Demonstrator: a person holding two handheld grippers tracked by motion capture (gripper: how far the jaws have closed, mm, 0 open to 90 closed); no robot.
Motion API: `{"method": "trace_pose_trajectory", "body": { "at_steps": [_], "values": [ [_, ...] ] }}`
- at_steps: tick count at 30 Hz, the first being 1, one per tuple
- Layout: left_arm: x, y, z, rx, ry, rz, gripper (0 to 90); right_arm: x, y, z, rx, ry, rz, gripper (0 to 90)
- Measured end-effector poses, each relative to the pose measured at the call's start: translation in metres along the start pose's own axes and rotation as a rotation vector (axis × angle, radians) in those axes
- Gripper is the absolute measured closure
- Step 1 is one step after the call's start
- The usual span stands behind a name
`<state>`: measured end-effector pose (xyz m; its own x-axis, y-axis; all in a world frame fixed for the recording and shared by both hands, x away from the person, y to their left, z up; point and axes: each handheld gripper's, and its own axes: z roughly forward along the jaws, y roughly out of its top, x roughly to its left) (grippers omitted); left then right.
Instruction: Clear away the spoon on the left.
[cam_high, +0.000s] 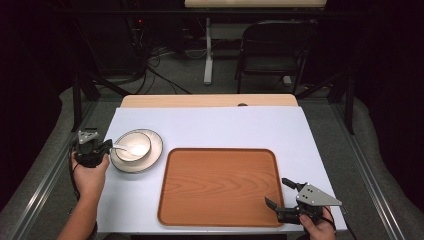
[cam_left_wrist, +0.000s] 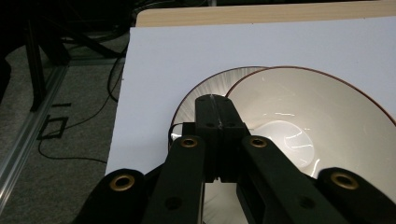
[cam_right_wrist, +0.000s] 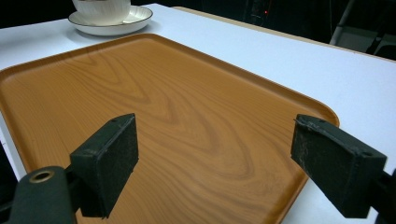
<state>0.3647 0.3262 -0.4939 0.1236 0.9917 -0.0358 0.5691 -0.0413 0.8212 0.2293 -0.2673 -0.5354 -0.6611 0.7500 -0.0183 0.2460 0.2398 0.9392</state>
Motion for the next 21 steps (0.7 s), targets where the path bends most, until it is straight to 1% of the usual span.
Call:
{"method": "trace_pose_trajectory", "body": {
  "at_steps": [1,2,4,6,7,8,9,10,11,13,16,17,19,21],
  "values": [
    [0.0,0.0,-0.001,-0.006,-0.001,-0.007,89.9,0.0,0.0,0.0,0.0,0.0,0.002,14.4],
    [0.001,0.0,-0.002,-0.015,0.0,-0.023,88.7,0.0,0.0,0.0,0.0,0.0,0.001,14.4],
    [0.003,-0.001,-0.004,-0.04,-0.009,-0.077,82.7,0.0,0.0,0.0,0.0,0.0,0.002,14.4],
    [0.006,-0.003,-0.006,-0.071,-0.009,-0.136,73.6,0.0,0.0,0.0,0.001,0.0,0.0,14.4],
    [0.008,-0.004,-0.006,-0.075,-0.016,-0.168,68.9,0.0,0.0,0.0,0.002,0.001,0.001,14.4],
    [0.01,-0.005,-0.005,-0.077,-0.037,-0.201,67.2,0.0,0.0,0.0,0.003,0.001,0.001,14.4],
    [0.012,-0.005,-0.004,-0.078,-0.047,-0.234,64.7,0.0,0.0,0.0,0.004,0.001,0.001,14.4],
    [0.014,-0.006,-0.003,-0.081,-0.061,-0.258,62.3,0.0,0.0,0.0,0.003,0.001,-0.001,14.4],
    [0.016,-0.007,-0.003,-0.085,-0.066,-0.28,60.3,0.0,0.0,0.0,0.003,0.0,-0.001,14.4],
    [0.018,-0.008,0.0,-0.069,-0.083,-0.318,56.5,0.0,0.0,0.0,0.004,0.001,0.0,14.4],
    [0.02,-0.012,0.005,-0.053,-0.084,-0.366,53.0,0.0,0.0,0.001,0.005,0.001,0.0,14.4],
    [0.021,-0.014,0.007,-0.055,-0.085,-0.378,52.0,0.0,0.0,0.001,0.005,0.001,0.0,14.4],
    [0.022,-0.017,0.011,-0.048,-0.11,-0.406,51.0,0.0,0.0,0.001,0.005,0.001,0.0,14.4],
    [0.022,-0.019,0.015,-0.04,-0.117,-0.424,50.7,0.0,0.0,0.001,0.003,0.0,0.002,14.4]
  ]
}}
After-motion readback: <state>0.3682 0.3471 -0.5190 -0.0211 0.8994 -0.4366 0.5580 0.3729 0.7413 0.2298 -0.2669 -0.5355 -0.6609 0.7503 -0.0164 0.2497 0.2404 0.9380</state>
